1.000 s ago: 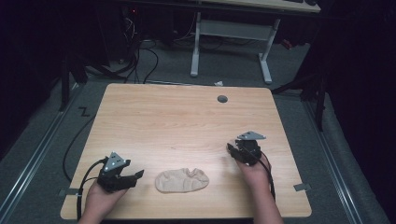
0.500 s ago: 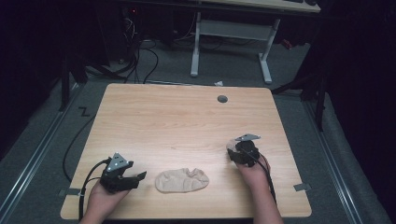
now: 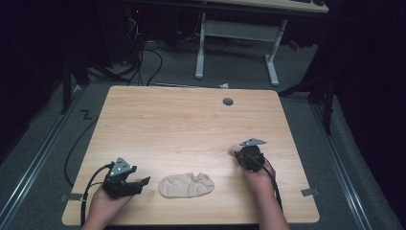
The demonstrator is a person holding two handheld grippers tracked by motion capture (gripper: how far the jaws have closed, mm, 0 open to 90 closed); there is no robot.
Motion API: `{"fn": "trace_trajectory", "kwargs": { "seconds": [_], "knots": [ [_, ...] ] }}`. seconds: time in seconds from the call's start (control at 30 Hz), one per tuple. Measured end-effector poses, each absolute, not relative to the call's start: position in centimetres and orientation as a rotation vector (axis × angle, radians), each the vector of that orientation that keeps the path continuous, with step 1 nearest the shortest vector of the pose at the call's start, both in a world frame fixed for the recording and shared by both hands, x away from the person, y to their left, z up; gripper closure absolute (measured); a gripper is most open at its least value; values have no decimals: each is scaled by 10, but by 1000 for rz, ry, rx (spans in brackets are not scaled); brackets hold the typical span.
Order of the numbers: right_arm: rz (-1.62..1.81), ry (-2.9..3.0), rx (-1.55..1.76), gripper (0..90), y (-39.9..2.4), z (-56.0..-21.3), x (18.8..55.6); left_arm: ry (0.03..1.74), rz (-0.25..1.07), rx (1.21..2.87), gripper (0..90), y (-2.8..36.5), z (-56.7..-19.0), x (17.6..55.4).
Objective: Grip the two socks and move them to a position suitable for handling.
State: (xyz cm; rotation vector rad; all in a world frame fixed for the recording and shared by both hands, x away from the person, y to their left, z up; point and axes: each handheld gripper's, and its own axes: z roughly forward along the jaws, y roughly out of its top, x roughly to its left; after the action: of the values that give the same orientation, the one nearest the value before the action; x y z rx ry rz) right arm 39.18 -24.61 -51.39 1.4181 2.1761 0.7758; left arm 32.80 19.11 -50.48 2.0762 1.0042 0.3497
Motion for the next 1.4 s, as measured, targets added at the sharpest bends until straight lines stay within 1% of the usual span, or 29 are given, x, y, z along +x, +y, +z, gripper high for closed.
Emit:
{"fn": "trace_trajectory", "kwargs": {
  "seconds": [0.07, 0.1, 0.27, 0.3, 0.43, 0.5, 0.77, 0.97, 1.2, 1.4],
  "knots": [
    [795, 2181, 1410, 846, -243, -513, 391, 1008, 347, 2077, 318, 191, -505, 328],
    [800, 2203, 1369, 846, -232, -513, 389, 1006, 355, 2081, 318, 191, -505, 328],
    [840, 2247, 1316, 846, -212, -512, 386, 1004, 348, 2082, 317, 190, -505, 328],
    [888, 2273, 1291, 846, -203, -511, 384, 1004, 348, 2083, 317, 190, -506, 328],
    [921, 2293, 1237, 845, -188, -508, 380, 1003, 350, 2080, 317, 191, -505, 328],
    [1004, 2305, 1206, 844, -174, -504, 375, 1005, 350, 2079, 317, 191, -505, 327],
    [1126, 2290, 1135, 843, -155, -491, 368, 1009, 354, 2084, 318, 193, -506, 326],
    [1151, 2242, 1156, 842, -161, -486, 370, 1012, 358, 2087, 318, 195, -506, 325],
    [1198, 2175, 1231, 834, -184, -483, 372, 1004, 355, 2097, 317, 192, -507, 326],
    [1175, 2139, 1293, 819, -204, -487, 374, 993, 346, 2103, 318, 188, -507, 328]
  ]
}}
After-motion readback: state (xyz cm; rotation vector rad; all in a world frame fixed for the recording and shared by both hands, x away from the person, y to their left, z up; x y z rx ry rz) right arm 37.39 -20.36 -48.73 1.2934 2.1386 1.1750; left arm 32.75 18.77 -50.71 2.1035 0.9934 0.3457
